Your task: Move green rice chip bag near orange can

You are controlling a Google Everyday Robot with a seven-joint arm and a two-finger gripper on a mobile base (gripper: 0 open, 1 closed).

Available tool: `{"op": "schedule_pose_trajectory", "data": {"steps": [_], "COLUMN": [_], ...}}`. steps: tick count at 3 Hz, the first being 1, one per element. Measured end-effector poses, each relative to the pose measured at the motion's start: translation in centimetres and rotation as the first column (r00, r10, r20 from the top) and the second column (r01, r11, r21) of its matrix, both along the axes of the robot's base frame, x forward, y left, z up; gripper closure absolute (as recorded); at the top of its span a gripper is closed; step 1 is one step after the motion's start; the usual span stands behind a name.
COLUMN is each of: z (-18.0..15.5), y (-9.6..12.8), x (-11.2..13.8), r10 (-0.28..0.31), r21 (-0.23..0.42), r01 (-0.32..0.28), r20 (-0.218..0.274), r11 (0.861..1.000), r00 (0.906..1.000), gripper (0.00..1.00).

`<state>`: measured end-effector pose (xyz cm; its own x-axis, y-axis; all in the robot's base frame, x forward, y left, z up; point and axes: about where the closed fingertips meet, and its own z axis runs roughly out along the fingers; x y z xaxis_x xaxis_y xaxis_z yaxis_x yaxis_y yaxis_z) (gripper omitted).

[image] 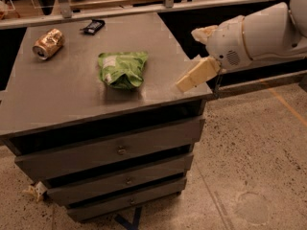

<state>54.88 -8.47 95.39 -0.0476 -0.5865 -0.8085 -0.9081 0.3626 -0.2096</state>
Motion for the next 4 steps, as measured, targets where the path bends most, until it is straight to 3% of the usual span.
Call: {"op": "schedule_pose_trajectory", "data": {"steps": [1,4], "z": [-1.3,-5.2], "y": [3.4,10.3], "x": [0.2,3.6], "r10": [0.048,-0.039], "r21": [0.001,0.041], "r01": [-0.048,0.035], "r20": [0.048,0.101], "r11": [0.999,0.999], "r00": [0.9977,0.9941], "gripper": [0.00,0.00]}}
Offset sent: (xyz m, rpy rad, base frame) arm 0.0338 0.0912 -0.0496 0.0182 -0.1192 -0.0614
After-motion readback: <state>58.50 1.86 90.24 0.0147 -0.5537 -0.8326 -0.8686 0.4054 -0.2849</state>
